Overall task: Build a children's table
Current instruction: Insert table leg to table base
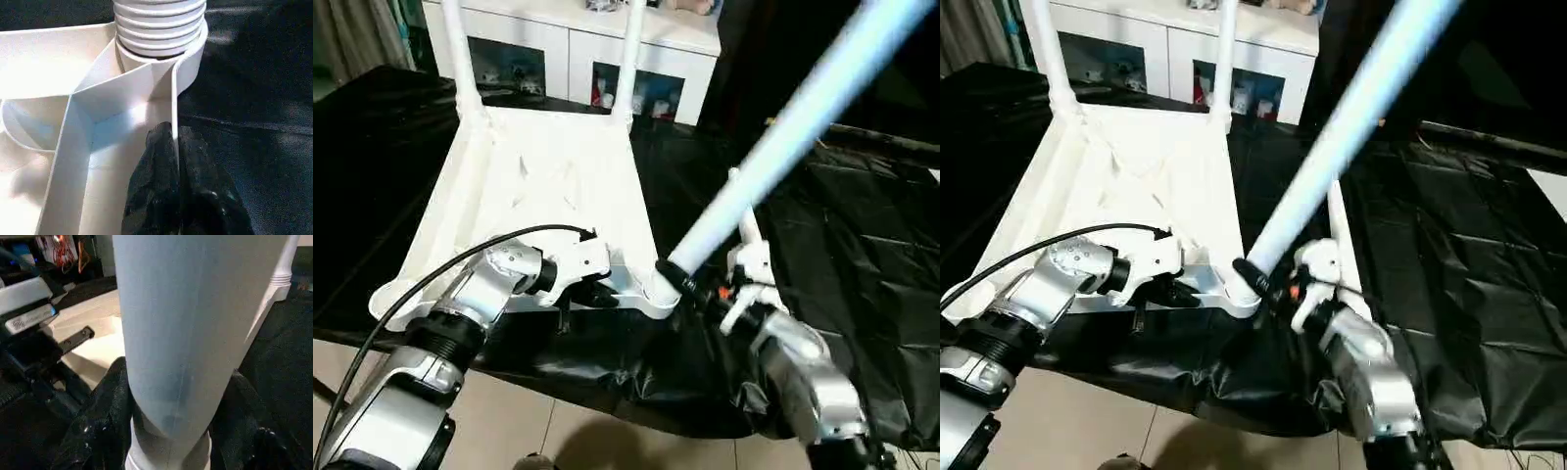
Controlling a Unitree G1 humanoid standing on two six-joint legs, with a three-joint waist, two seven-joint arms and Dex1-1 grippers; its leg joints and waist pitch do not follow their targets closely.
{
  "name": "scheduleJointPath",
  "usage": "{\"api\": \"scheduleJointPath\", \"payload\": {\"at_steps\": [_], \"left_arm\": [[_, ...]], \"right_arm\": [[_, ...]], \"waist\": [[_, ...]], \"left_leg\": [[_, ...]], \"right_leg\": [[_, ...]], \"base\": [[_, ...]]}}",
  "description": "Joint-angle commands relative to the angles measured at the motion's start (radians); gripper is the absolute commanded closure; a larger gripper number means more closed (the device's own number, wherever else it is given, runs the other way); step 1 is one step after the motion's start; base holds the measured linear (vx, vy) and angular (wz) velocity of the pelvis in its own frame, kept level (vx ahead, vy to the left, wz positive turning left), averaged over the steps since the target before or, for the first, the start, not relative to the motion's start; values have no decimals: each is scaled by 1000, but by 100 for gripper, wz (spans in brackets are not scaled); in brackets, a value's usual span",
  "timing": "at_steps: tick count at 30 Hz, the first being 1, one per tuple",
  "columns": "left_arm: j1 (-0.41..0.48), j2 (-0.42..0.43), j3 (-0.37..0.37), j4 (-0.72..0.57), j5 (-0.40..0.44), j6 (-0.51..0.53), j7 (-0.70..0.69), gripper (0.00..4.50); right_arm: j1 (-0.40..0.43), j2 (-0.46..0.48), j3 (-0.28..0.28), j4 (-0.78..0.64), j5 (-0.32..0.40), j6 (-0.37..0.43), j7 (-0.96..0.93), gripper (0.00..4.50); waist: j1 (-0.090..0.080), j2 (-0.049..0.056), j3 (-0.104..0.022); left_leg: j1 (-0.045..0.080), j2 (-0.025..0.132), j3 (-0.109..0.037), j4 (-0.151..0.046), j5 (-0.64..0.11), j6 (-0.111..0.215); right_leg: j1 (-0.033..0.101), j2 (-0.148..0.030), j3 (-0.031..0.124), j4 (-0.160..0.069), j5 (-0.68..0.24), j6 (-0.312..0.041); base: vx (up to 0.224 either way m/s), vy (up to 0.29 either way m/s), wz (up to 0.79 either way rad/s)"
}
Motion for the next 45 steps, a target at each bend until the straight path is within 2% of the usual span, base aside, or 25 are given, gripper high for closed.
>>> {"api": "scheduleJointPath", "payload": {"at_steps": [1,3,4,5,7,8,10,11,12,13,16,17,18,19,20,24,25,28,33,34,36,37,45], "left_arm": [[-26,-9,29,2,-7,-14,39,450],[-26,-7,24,2,-6,-20,31,450],[-22,-1,15,-7,-5,-26,11,450],[-18,3,11,-14,-6,-29,0,450],[-14,9,3,-24,-7,-36,-21,450],[-14,9,3,-24,-7,-36,-21,450],[-11,16,-5,-31,-7,-48,-41,450],[-11,16,-5,-31,-7,-48,-41,450],[-8,22,-9,-33,-8,-56,-54,450],[-5,29,-16,-36,-4,-61,-66,450],[-2,39,-25,-37,3,-68,-74,450],[-1,40,-26,-37,4,-68,-73,450],[-2,40,-26,-36,4,-68,-73,450],[-1,42,-27,-37,5,-68,-73,450],[-1,43,-27,-38,6,-68,-74,450],[-2,44,-25,-45,5,-63,-80,450],[-2,44,-25,-45,5,-63,-80,450],[4,49,-31,-55,-2,-75,-111,450],[15,54,-36,-83,-35,-81,-172,450],[20,59,-44,-99,-54,-93,-219,450],[23,64,-52,-109,-62,-101,-250,450],[23,66,-56,-112,-63,-104,-261,450],[-10,59,-50,-74,-33,-119,-241,450]], "right_arm": [[32,-25,37,66,-40,53,13,265],[19,-30,42,70,-39,65,24,265],[-4,-41,48,73,-31,97,47,265],[-18,-49,51,74,-27,114,60,265],[-47,-65,57,83,-19,141,90,265],[-47,-65,57,83,-19,141,90,265],[-83,-85,64,107,-21,153,129,265],[-83,-85,64,107,-21,153,129,265],[-107,-99,71,128,-33,151,152,265],[-131,-120,84,148,-48,151,184,265],[-164,-156,114,172,-72,159,239,265],[-172,-165,122,176,-77,166,255,265],[-178,-171,128,179,-79,172,267,265],[-184,-179,139,181,-86,175,284,265],[-189,-186,147,183,-90,177,295,265],[-204,-208,177,191,-95,192,355,265],[-204,-208,177,191,-95,192,355,265],[-206,-240,215,202,-97,195,446,265],[-183,-259,236,184,-84,204,515,265],[-167,-267,248,169,-79,199,544,265],[-156,-272,256,160,-80,189,560,265],[-151,-274,261,156,-81,181,567,265],[-125,-261,257,153,-87,157,572,265]], "waist": [[-10,9,-34],[-15,8,-34],[-18,6,-36],[-21,7,-38],[-23,11,-40],[-25,10,-43],[-27,11,-41],[-30,10,-42],[-30,5,-50],[-29,8,-50],[-25,4,-52],[-25,-7,-53],[-22,-6,-54],[-21,-11,-53],[-18,-8,-54],[-13,-12,-52],[-11,-14,-55],[-9,-11,-54],[-7,-10,-49],[-6,-7,-46],[-7,-9,-47],[-8,-6,-46],[-7,-11,-39]], "left_leg": [[25,58,-36,-84,-418,-25],[24,57,-38,-84,-431,-26],[24,58,-40,-85,-439,-28],[20,58,-41,-87,-438,-30],[18,62,-43,-92,-429,-34],[22,64,-41,-92,-425,-35],[24,64,-38,-93,-430,-36],[23,64,-38,-93,-426,-35],[24,65,-37,-90,-413,-35],[22,65,-35,-90,-389,-33],[25,64,-26,-84,-351,-25],[24,64,-23,-82,-337,-20],[24,63,-23,-81,-324,-18],[21,63,-22,-80,-303,-12],[24,64,-20,-78,-296,-11],[25,64,-21,-79,-312,-18],[22,65,-23,-80,-304,-20],[24,66,-23,-82,-301,-23],[31,67,-21,-85,-332,-22],[31,67,-21,-86,-334,-22],[26,68,-22,-87,-320,-17],[28,68,-21,-89,-324,-17],[27,66,-21,-91,-324,-14]], "right_leg": [[8,-108,47,-122,-644,-66],[9,-109,43,-125,-663,-61],[12,-110,38,-126,-671,-60],[19,-112,31,-125,-665,-59],[23,-116,26,-125,-628,-64],[21,-116,26,-122,-592,-75],[17,-115,29,-120,-554,-93],[20,-114,30,-116,-536,-102],[24,-116,29,-113,-522,-106],[25,-116,31,-110,-488,-116],[21,-113,36,-102,-418,-138],[24,-110,36,-100,-406,-140],[26,-111,36,-96,-398,-142],[27,-110,37,-94,-391,-143],[25,-109,38,-93,-388,-142],[24,-107,38,-93,-412,-133],[30,-107,37,-91,-405,-129],[28,-103,36,-87,-367,-138],[24,-100,38,-86,-338,-157],[25,-100,40,-85,-334,-160],[30,-100,40,-81,-308,-163],[29,-99,41,-82,-294,-165],[30,-101,41,-86,-329,-156]], "base": [[0,0,0],[0,0,0],[0,0,0],[0,0,0],[0,0,0],[0,0,0],[0,0,0],[0,0,0],[0,0,0],[0,0,0],[0,0,0],[0,0,0],[0,0,0],[0,0,0],[0,0,0],[0,0,0],[0,0,0],[0,0,0],[0,0,0],[0,0,0],[0,0,0],[0,0,0],[0,0,0]]}}
